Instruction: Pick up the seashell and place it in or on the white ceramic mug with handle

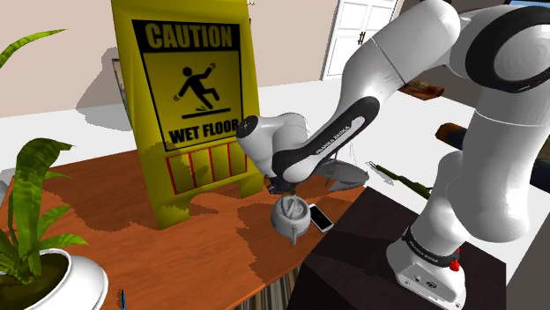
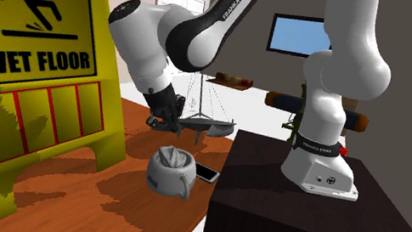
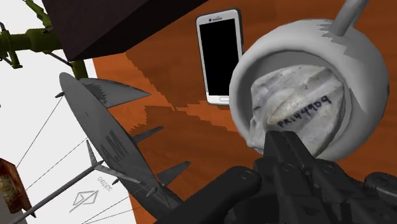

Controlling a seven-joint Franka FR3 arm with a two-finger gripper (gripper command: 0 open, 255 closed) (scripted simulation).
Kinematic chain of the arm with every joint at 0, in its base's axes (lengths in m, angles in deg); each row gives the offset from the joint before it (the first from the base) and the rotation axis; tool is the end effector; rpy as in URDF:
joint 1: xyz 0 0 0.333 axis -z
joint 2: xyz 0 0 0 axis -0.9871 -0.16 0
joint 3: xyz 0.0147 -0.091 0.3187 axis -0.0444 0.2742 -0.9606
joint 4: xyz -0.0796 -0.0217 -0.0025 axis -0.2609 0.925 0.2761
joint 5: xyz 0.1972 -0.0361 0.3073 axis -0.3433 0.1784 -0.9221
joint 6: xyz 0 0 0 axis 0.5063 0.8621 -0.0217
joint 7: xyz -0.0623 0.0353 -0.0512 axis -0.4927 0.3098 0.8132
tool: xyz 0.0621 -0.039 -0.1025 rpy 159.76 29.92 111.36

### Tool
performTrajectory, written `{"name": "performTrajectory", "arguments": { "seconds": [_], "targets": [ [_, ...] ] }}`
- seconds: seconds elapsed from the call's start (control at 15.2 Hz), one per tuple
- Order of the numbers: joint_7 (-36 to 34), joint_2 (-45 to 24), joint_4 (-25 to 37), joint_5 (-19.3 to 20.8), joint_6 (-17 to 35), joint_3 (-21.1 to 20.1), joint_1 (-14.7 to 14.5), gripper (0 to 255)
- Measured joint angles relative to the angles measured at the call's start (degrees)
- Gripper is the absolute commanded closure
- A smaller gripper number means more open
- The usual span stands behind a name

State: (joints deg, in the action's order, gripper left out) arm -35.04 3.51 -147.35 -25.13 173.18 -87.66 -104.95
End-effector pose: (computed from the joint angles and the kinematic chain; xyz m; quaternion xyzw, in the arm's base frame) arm 0.4253 0.1923 0.2605 0.9394 -0.2067 -0.0370 0.2709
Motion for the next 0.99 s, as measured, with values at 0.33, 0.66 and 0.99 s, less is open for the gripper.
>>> {"name": "performTrajectory", "arguments": {
  "seconds": [0.33, 0.66, 0.99],
  "targets": [
    [-1.49, 2.05, -6.92, -0.77, 13.06, 1.72, 2.89, 0],
    [-3.71, 0.52, -14.17, -0.81, 34.11, 4.26, 6.43, 0],
    [-5.42, -3.46, -14.04, 1.38, 38.61, 5.49, 6.48, 0]
  ]
}}
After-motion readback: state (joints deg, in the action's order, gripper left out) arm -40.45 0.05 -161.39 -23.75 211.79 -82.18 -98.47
